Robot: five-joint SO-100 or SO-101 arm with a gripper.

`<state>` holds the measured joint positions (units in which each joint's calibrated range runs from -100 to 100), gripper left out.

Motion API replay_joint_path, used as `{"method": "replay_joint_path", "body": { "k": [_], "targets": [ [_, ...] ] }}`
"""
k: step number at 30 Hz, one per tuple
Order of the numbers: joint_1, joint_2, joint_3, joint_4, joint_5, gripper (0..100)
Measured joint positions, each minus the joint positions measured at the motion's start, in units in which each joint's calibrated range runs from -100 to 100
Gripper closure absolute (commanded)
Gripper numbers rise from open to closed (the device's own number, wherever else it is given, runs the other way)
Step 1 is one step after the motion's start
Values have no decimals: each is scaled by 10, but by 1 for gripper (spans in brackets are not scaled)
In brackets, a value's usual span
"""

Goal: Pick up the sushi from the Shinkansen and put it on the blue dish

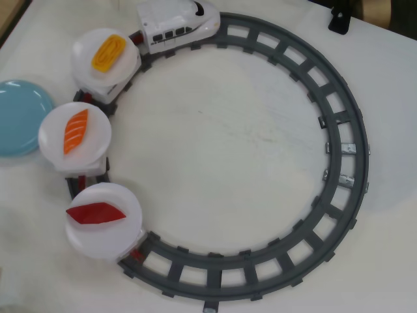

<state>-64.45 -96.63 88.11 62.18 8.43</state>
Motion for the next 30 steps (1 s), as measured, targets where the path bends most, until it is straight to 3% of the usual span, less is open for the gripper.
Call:
{"method": "replay_joint_path", "body": {
  "k": [16, 25, 30],
  "targets": [
    [79, 21, -6, -24, -13, 96],
    [136, 238, -139, -103, -13, 95],
    [162, 354, -258, -107, -13, 84]
  ]
}}
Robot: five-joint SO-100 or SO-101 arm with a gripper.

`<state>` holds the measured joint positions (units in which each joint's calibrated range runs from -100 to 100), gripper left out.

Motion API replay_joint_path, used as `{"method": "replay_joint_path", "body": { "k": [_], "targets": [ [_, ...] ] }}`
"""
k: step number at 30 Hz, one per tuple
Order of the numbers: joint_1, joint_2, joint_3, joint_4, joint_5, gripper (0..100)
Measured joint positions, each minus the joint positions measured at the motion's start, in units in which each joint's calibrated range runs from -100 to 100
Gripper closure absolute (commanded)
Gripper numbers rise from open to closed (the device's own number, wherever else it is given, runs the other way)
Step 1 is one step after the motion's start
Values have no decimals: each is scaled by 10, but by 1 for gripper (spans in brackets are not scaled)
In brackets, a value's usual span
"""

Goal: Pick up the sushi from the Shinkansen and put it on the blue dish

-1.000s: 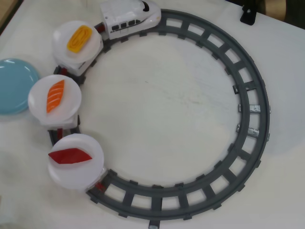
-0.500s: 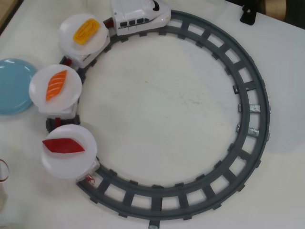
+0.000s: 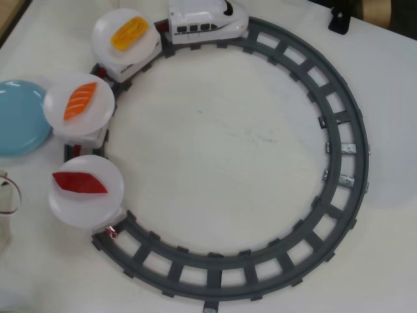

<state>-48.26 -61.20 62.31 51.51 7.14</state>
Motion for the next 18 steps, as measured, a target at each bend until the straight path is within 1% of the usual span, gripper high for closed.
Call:
{"method": "replay_joint_path", "body": {
  "k": [7, 10, 15, 18],
  "targets": [
    [4, 112, -125, 3, 0, 83],
    [2, 165, -179, 33, 0, 83],
    [15, 245, -296, 94, 0, 75],
    [22, 280, -369, 139, -1, 74]
  ]
}}
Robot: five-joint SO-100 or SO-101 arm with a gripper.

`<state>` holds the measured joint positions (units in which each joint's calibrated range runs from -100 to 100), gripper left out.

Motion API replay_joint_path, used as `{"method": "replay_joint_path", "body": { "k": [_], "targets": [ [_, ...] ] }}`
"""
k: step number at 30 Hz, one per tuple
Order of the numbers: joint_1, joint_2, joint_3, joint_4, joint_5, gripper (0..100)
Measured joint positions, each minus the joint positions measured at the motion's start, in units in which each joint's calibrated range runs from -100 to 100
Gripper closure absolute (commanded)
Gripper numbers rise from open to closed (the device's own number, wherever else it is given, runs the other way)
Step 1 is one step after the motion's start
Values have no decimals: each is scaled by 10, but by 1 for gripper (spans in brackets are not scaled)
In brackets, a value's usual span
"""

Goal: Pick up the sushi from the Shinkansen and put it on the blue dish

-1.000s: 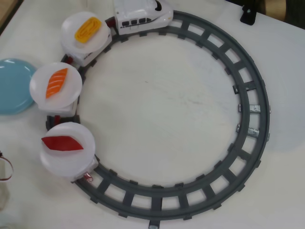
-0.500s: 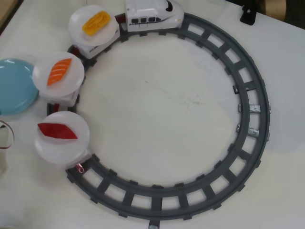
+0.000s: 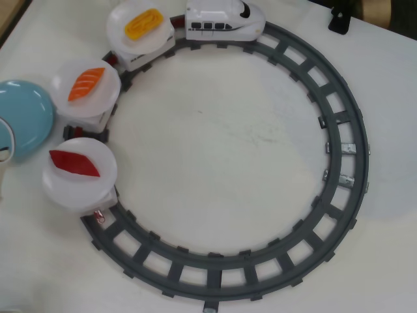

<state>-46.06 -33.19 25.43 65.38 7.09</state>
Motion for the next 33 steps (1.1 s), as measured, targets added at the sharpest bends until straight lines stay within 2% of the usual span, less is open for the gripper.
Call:
{"method": "replay_joint_path", "body": {
  "k": [10, 18, 33],
  "targets": [
    [60, 164, -175, 127, -53, 74],
    [101, 305, -329, 218, -57, 74],
    [122, 476, -467, 232, -66, 74]
  ]
}}
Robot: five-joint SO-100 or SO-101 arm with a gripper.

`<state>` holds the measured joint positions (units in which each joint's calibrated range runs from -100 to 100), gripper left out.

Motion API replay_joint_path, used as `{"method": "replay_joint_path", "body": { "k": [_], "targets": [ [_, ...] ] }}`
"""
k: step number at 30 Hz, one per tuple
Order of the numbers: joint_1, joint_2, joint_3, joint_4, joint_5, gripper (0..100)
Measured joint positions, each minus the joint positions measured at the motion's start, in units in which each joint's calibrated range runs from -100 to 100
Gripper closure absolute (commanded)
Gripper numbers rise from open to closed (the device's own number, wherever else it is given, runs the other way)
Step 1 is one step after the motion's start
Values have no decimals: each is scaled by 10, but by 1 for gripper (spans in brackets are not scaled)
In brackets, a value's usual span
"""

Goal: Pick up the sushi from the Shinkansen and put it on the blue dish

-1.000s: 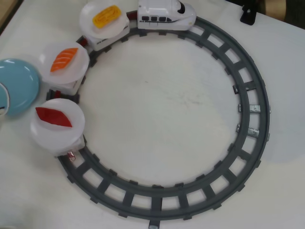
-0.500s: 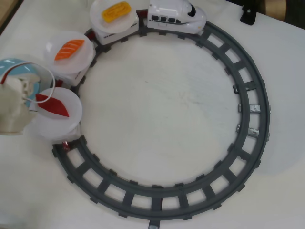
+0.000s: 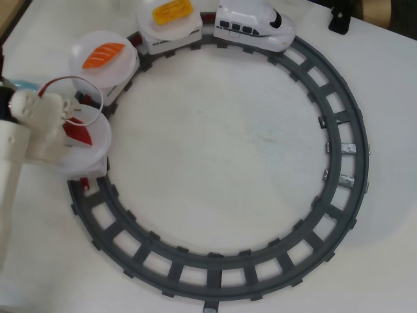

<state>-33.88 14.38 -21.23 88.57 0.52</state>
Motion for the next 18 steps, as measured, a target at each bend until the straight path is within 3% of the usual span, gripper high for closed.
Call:
{"method": "replay_joint_path", "body": {
  "k": [8, 18],
  "targets": [
    [0, 73, -103, -9, 0, 74],
    [0, 141, -118, -59, -2, 74]
  ]
}}
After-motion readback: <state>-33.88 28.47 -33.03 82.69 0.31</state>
